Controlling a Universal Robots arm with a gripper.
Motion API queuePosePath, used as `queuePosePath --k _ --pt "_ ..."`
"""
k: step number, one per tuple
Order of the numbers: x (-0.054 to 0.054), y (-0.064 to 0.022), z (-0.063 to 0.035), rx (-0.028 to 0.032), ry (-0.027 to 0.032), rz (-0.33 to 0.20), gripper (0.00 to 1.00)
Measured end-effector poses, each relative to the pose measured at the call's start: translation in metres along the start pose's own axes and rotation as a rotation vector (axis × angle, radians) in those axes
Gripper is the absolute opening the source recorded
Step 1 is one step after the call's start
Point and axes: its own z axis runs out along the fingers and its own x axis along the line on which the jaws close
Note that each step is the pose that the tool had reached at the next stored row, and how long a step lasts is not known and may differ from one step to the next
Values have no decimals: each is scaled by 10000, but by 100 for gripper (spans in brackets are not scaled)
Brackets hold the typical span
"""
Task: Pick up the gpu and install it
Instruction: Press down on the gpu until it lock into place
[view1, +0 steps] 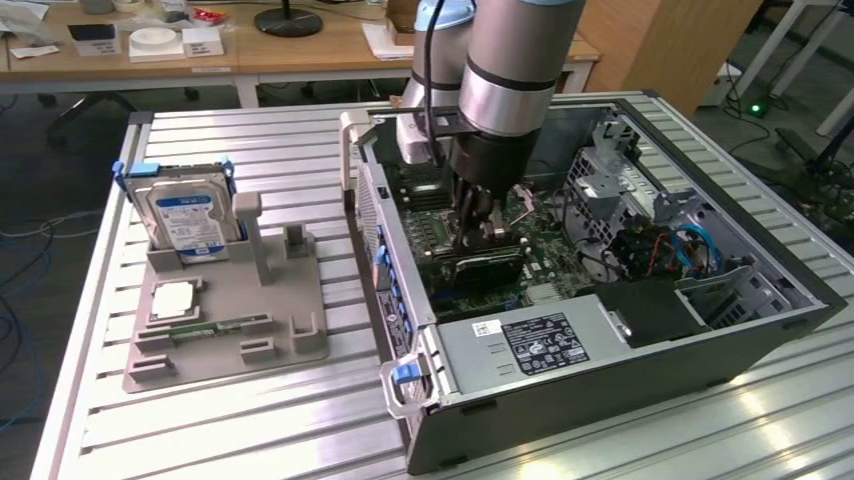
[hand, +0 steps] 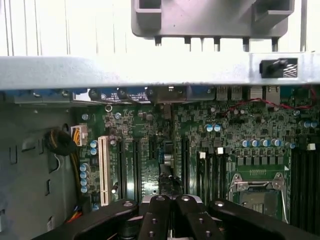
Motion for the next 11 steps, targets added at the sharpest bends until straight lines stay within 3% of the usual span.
queuePosePath --k 6,11 --pt "-11 93 -3 2 4 -1 11" --pt "-6 249 -4 1 8 0 11"
